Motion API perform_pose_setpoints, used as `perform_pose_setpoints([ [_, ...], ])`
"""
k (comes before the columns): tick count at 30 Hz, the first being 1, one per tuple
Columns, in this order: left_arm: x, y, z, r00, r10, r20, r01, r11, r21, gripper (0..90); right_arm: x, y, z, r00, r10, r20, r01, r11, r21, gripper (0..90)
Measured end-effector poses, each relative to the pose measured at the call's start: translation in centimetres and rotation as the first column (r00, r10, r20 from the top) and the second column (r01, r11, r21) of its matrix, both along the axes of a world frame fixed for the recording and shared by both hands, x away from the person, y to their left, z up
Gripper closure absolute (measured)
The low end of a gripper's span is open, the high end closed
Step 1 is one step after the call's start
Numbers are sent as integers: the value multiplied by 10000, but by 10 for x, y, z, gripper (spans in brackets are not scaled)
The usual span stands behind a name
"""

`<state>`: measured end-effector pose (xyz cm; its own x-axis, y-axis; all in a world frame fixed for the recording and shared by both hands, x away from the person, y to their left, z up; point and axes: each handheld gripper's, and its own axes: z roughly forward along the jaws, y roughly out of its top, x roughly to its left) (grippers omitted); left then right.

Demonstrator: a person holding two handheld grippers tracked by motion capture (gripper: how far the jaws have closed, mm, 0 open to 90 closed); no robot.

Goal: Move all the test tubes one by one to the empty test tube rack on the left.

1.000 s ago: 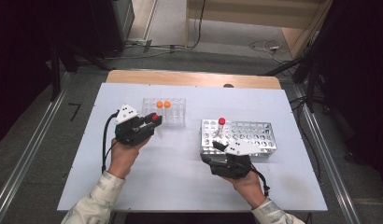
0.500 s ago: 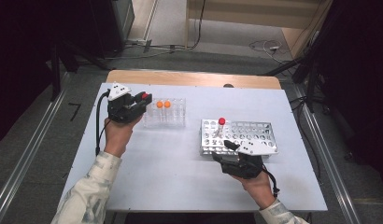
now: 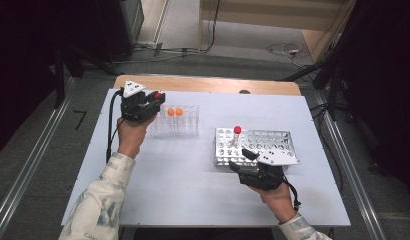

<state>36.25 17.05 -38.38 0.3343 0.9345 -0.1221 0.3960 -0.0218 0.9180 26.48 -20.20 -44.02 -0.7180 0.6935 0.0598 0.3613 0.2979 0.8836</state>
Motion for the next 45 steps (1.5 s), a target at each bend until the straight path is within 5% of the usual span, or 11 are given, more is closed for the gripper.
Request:
perform_pose_setpoints([
  [13, 4, -5, -38, 9988, 92, -487, -84, 9998, 182, 691, 0, 0, 0, 10000, 12, -4, -12, 10000, -10, 356],
  [19, 0, -1, -38, 9988, 122, -482, -122, 9999, 2, 588, 2, 0, -2, 9999, -129, -4, 129, 9999, -83, 356],
  [27, -14, -6, -34, 9992, 60, -385, -71, 9996, -260, 321, 17, -3, -7, 9957, -909, 154, 912, 9957, -179, 370],
  [32, -29, -15, -39, 9985, -98, -546, 73, 9990, -450, 197, 32, 3, -9, 9888, -1452, 353, 1462, 9888, -283, 414],
  [45, -57, -44, -38, 9911, -1235, -488, 1225, 9922, -229, 189, 60, 27, -17, 9592, -2772, 556, 2817, 9538, -1043, 646],
])
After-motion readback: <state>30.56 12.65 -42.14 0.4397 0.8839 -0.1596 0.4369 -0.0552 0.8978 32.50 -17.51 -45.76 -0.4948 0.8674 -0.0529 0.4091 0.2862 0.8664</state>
